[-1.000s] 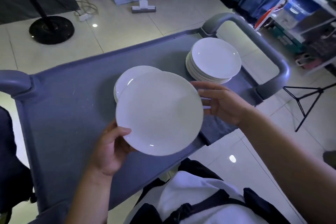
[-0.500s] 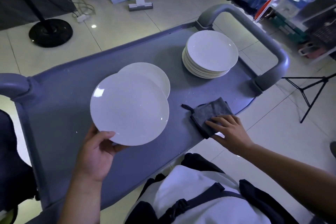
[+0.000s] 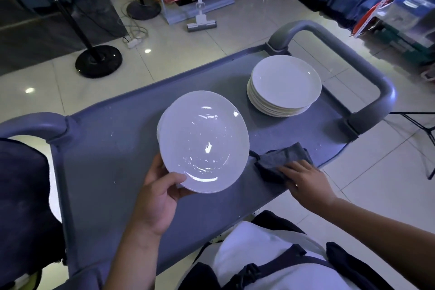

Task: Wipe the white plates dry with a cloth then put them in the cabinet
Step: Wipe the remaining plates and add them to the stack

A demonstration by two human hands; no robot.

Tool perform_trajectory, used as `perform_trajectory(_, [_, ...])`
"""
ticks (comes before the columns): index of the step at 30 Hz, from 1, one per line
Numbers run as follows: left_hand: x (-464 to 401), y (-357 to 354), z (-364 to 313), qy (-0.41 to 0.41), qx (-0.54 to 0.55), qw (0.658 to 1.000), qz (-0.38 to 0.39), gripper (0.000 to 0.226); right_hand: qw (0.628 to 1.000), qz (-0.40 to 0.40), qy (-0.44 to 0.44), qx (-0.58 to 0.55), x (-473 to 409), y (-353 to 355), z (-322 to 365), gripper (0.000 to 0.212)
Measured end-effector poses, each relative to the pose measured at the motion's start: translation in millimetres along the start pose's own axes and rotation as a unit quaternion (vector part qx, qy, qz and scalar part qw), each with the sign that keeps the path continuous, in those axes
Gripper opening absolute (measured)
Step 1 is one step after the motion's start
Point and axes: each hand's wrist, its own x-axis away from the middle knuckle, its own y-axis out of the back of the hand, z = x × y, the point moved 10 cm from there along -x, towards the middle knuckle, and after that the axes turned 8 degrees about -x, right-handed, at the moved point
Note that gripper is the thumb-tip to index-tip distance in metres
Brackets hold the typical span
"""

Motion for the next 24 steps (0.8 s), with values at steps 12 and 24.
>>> perform_trajectory(12, [5.3,-54.8,-31.1,-0.058,-0.104,0.993,-0.021,0.086,0.751,-0.09,-0.234,-0.611,-113.7,98.8,27.5,0.011])
perform_trajectory(24, [8.0,-79.6,-63.8,-0.1,-0.089,0.989,-0.069,0.075,0.731,0.213,0.15,-0.631,-155.5,110.6,188.4,0.025])
